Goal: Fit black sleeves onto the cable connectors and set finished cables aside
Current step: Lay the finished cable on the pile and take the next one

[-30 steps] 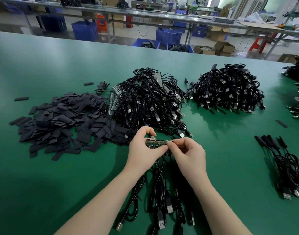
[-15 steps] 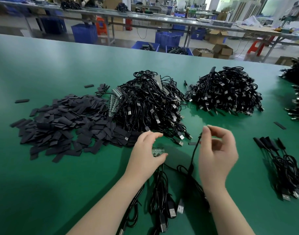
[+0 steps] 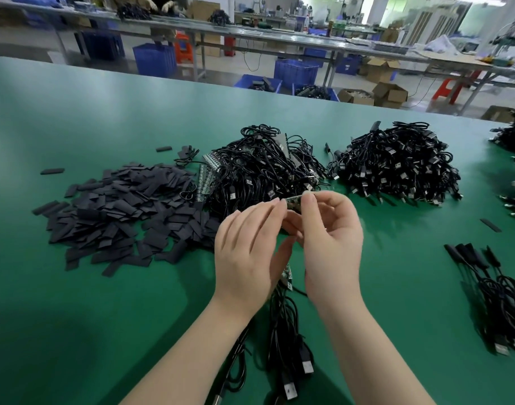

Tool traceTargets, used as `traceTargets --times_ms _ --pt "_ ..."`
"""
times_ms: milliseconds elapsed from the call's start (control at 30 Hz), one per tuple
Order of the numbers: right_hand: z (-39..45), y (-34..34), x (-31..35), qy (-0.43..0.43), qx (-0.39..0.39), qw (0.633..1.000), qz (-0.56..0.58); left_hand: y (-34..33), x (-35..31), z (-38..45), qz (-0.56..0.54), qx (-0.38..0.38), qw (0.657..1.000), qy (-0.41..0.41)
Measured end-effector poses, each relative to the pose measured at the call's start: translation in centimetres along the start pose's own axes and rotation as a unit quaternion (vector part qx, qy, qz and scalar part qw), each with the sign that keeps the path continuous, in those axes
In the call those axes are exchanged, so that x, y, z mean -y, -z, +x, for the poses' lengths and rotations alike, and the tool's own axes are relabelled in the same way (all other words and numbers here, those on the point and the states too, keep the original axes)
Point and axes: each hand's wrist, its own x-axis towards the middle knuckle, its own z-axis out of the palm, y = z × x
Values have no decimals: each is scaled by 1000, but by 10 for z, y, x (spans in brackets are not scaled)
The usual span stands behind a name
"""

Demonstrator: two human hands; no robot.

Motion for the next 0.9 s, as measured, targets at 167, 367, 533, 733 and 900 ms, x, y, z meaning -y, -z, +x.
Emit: traceTargets --times_ms 167,367,533,733,900 --pt "9 20 -6 -78 43 996 -24 1 1 2 -127 54 987 87" --pt "1 69 -4 28 94 831 -547 3 19 11 -220 15 895 388" --pt "-22 105 -15 -137 131 655 -731 13 30 25 -294 -135 845 426" --pt "-36 100 -16 -90 126 752 -641 17 26 27 -149 -99 981 78" --pt "-22 72 -1 63 38 779 -623 -8 16 -5 26 252 962 102"
